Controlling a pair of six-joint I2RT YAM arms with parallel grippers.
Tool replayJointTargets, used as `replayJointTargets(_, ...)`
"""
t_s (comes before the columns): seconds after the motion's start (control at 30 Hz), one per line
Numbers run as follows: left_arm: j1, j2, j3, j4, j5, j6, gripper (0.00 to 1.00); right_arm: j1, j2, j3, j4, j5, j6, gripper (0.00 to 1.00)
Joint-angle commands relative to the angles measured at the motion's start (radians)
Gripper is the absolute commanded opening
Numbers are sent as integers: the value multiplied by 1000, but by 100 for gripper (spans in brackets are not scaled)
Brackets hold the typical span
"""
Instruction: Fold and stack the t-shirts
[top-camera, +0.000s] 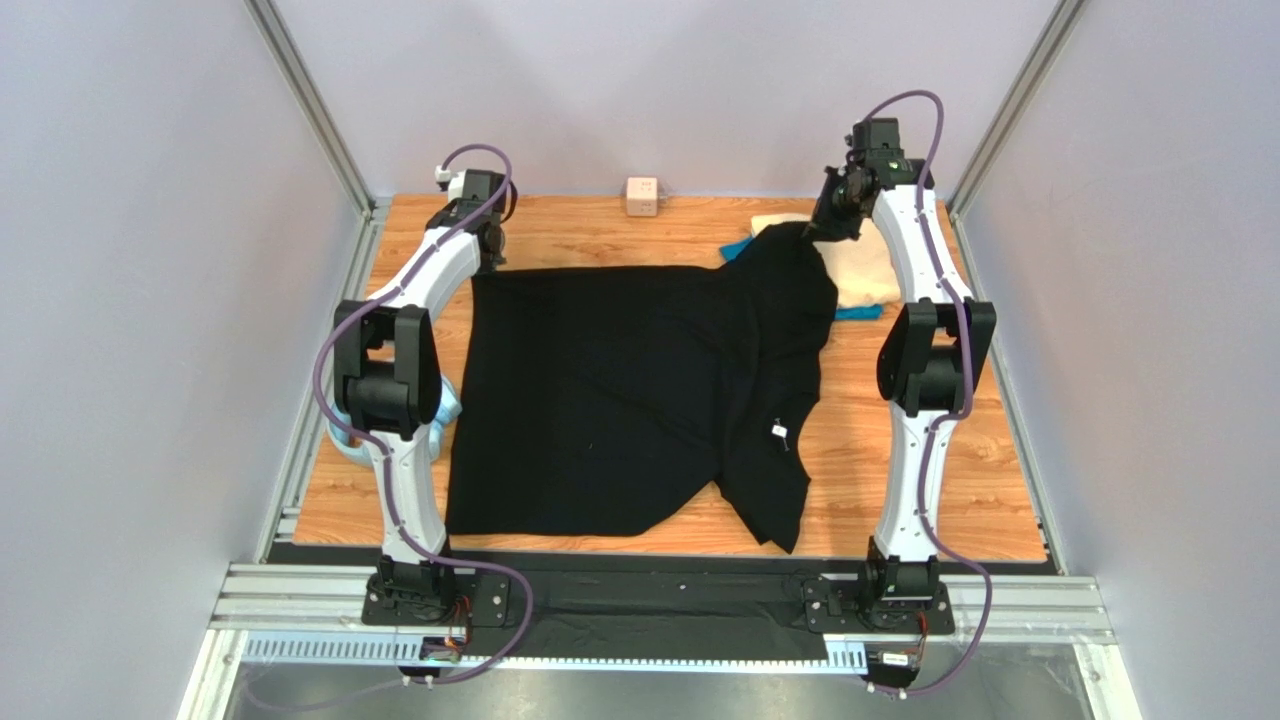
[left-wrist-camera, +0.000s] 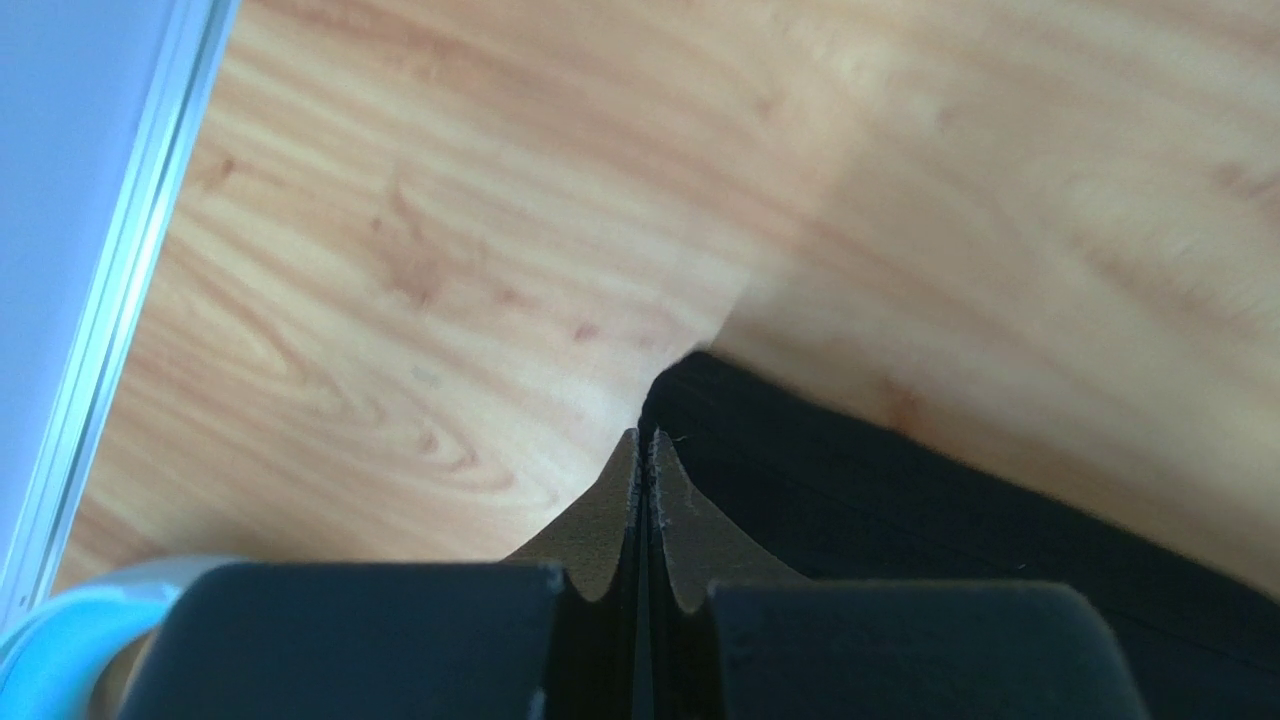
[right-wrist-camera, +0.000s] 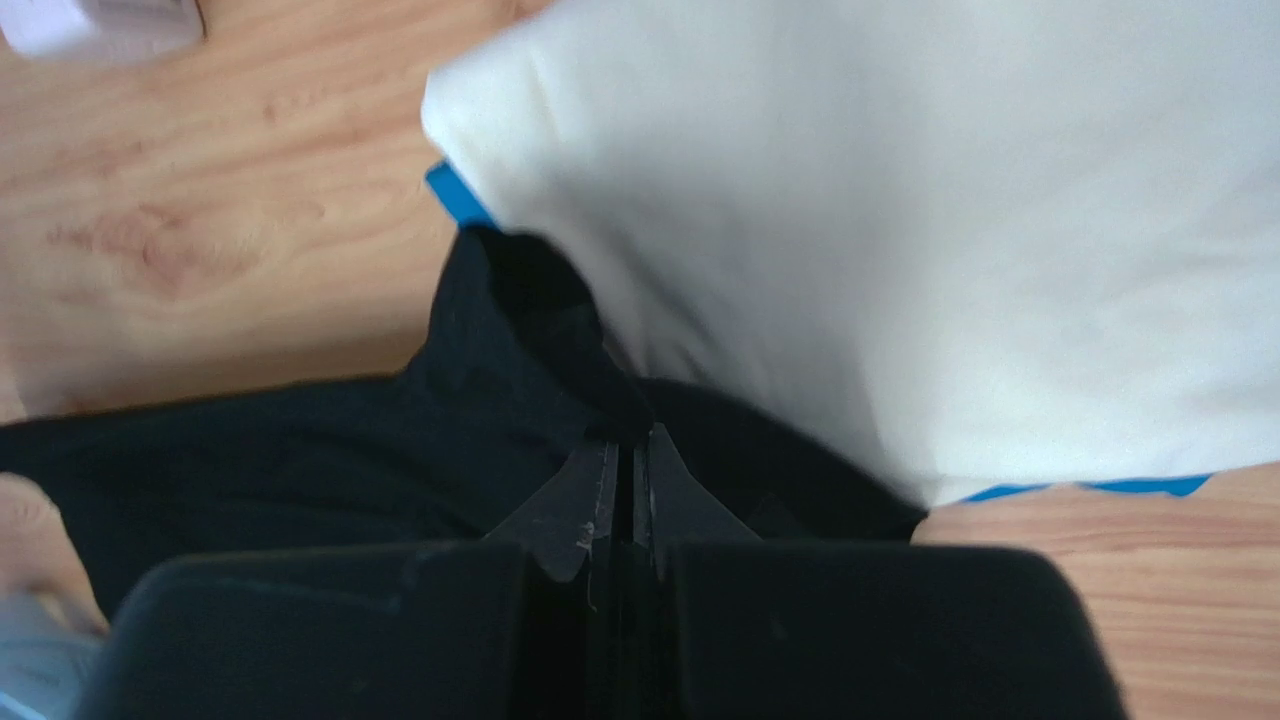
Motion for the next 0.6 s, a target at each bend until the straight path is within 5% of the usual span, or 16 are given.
replayJointTargets(0.0, 4, -129, -101, -14, 6, 23, 0, 29, -175, -121, -29, -90, -29, 0)
replayJointTargets(0.27, 3, -235, -258, -50, 54, 13, 0, 35, -375, -418, -34, -54, -45, 0)
replayJointTargets(0.57, 3, -235, -287, -129, 25, 26, 0, 35, -442, -514, -98, -48, -56, 0)
